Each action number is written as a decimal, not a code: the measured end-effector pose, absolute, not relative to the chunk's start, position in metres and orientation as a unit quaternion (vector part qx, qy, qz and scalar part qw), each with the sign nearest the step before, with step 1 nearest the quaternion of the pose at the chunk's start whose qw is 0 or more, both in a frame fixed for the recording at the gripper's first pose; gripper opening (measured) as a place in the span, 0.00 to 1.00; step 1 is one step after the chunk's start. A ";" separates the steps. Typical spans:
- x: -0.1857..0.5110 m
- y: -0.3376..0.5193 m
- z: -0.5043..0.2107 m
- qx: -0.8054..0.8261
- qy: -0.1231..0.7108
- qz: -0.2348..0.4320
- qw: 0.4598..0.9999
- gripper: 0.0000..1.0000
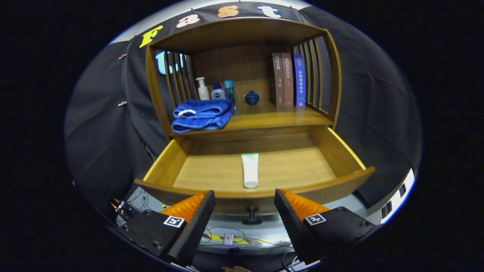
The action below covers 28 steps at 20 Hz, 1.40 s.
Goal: Pull open the drawer, take out the items inside it, and place them on the countertop above the cabinet.
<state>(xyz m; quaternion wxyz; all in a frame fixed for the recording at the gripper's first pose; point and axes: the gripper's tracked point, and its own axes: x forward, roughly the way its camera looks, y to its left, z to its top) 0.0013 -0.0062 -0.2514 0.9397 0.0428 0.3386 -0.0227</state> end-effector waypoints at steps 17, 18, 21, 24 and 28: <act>0.085 -0.031 -0.408 0.039 0.619 -0.064 0.782 0.92; 0.085 -0.032 -0.409 0.037 0.627 -0.068 0.775 0.90; 0.089 -0.035 -0.419 0.040 0.645 -0.073 0.759 0.86; 0.086 -0.036 -0.422 0.025 0.667 -0.072 0.741 0.85; 0.082 -0.036 -0.431 0.005 0.669 -0.061 0.741 0.53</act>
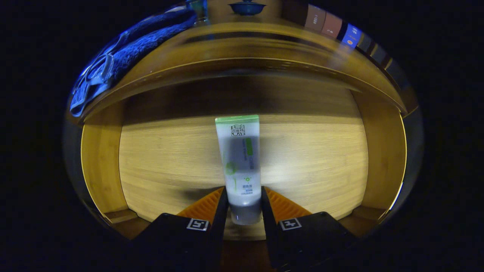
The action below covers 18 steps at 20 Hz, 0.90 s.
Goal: Pull open the drawer, take out the items inside it, and place them on the countertop above the cabinet.
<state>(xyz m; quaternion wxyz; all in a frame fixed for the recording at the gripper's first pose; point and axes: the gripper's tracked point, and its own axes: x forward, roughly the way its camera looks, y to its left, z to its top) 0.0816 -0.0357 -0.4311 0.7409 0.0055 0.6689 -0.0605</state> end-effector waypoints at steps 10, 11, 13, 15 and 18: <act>0.073 -0.031 -0.395 0.027 0.636 -0.036 0.771 0.40; 0.071 -0.028 -0.385 0.032 0.628 -0.032 0.777 0.40; 0.063 -0.030 -0.360 0.033 0.611 -0.024 0.791 0.40; 0.054 -0.026 -0.338 0.037 0.595 -0.013 0.802 0.40; 0.052 -0.023 -0.309 0.041 0.568 -0.007 0.822 0.40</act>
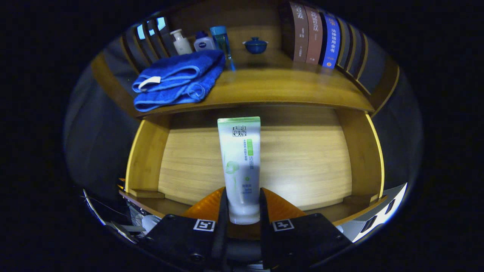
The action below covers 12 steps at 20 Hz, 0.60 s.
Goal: Pull open the drawer, take out the items inside it, and place them on the countertop above the cabinet.
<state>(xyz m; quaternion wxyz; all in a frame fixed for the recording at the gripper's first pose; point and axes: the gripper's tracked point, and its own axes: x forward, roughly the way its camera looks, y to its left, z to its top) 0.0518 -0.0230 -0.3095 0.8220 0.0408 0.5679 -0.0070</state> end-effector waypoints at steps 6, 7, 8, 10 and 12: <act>0.132 -0.026 -0.255 0.056 0.497 -0.015 0.866 0.40; 0.149 -0.027 -0.252 0.053 0.491 -0.016 0.869 0.40; 0.166 -0.030 -0.255 0.051 0.490 -0.018 0.870 0.40; 0.197 -0.034 -0.264 0.053 0.493 -0.026 0.868 0.40; 0.223 -0.036 -0.279 0.061 0.500 -0.035 0.863 0.40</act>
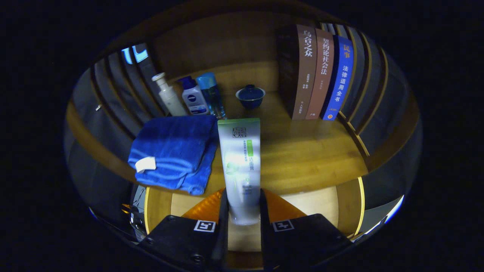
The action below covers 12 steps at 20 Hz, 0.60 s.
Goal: Pull open the drawer, take out the items inside it, and place them on the countertop above the cabinet.
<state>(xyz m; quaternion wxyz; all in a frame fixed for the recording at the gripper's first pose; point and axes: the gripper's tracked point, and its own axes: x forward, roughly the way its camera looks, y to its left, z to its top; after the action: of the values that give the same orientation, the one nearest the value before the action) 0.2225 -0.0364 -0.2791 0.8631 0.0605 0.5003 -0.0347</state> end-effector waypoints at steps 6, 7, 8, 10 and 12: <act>0.263 -0.046 -0.322 0.053 0.527 -0.049 0.847 0.40; 0.267 -0.047 -0.324 0.059 0.528 -0.051 0.846 0.40; 0.270 -0.046 -0.321 0.061 0.521 -0.053 0.850 0.41; 0.276 -0.045 -0.320 0.067 0.511 -0.051 0.855 0.48; 0.278 -0.049 -0.319 0.065 0.505 -0.052 0.859 0.66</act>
<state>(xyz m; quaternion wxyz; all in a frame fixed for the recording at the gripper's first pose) 0.2776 -0.0491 -0.3187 0.8590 0.0645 0.5051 -0.0523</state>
